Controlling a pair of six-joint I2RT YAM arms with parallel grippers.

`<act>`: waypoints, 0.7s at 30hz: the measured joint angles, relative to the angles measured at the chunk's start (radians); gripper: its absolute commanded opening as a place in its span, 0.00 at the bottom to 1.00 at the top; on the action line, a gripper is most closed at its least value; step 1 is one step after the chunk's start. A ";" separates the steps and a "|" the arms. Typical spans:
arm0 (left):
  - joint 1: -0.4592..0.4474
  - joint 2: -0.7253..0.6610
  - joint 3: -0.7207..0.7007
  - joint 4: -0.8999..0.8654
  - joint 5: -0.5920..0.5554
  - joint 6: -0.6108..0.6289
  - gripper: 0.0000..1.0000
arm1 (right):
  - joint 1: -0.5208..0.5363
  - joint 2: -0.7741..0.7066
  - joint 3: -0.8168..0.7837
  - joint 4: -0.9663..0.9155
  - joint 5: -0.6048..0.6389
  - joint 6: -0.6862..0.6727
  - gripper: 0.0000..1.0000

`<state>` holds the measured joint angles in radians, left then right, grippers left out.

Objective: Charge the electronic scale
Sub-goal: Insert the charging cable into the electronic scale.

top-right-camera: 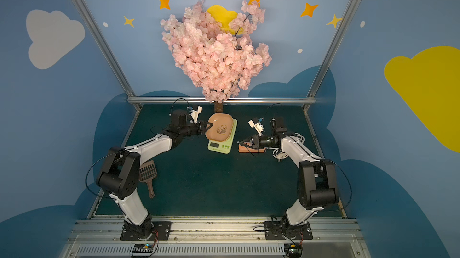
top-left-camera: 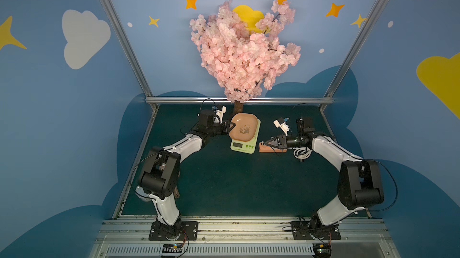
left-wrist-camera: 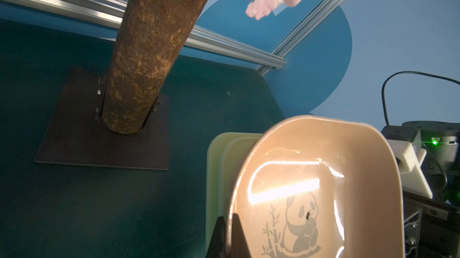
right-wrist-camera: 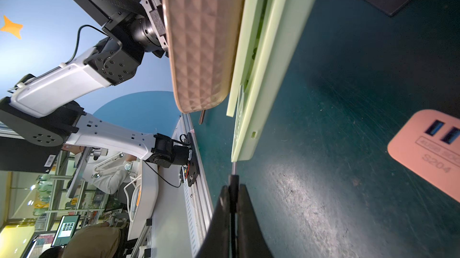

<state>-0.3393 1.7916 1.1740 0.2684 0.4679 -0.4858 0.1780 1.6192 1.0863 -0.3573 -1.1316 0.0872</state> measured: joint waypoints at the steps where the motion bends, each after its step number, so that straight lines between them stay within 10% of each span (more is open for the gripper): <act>1: -0.003 0.002 0.005 -0.006 -0.004 0.000 0.03 | 0.000 0.000 0.000 0.004 -0.005 0.009 0.00; 21: -0.045 0.015 0.023 -0.036 -0.043 -0.018 0.03 | 0.000 0.065 0.000 -0.003 -0.013 0.062 0.00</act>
<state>-0.3847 1.8069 1.1969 0.2325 0.4252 -0.5037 0.1783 1.6844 1.0863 -0.3607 -1.1442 0.1490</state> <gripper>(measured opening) 0.052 0.067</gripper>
